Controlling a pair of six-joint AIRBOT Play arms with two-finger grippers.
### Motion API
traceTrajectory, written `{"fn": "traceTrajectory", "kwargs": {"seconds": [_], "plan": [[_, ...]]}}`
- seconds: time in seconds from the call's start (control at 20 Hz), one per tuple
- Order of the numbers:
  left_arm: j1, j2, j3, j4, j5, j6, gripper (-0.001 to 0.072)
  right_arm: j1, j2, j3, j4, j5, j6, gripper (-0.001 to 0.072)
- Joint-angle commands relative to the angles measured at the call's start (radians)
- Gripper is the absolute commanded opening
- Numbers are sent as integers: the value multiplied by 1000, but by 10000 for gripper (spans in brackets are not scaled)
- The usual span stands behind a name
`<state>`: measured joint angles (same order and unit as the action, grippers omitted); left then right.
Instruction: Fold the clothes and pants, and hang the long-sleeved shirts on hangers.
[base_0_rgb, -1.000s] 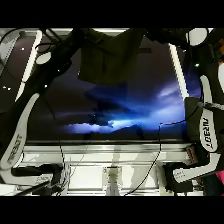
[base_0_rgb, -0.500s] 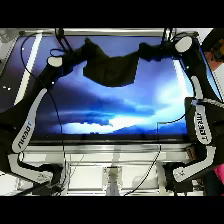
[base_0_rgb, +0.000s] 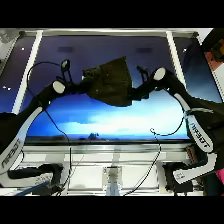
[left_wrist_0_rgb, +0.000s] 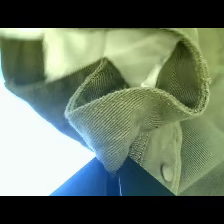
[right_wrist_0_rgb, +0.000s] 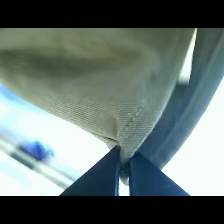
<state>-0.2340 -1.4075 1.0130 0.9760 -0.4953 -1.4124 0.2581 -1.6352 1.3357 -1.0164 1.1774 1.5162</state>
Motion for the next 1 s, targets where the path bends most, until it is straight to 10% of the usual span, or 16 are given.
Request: {"fn": "traceTrajectory", "kwargs": {"seconds": [0.0,0.4,0.5,0.6,0.95], "plan": [[1,122,-158,46,-19,-24,7,56,8,-93,-2,11,12,20],[1,207,-219,49,-21,-24,23,66,8,-94,-9,-21,22,25],[1,207,-219,49,-6,-24,281,66,8,-91,-12,-18,22,67],[1,207,-217,49,40,-23,430,66,8,-60,-55,-5,35,281],[31,222,-91,49,293,-12,436,66,8,212,-306,61,45,344]]}}
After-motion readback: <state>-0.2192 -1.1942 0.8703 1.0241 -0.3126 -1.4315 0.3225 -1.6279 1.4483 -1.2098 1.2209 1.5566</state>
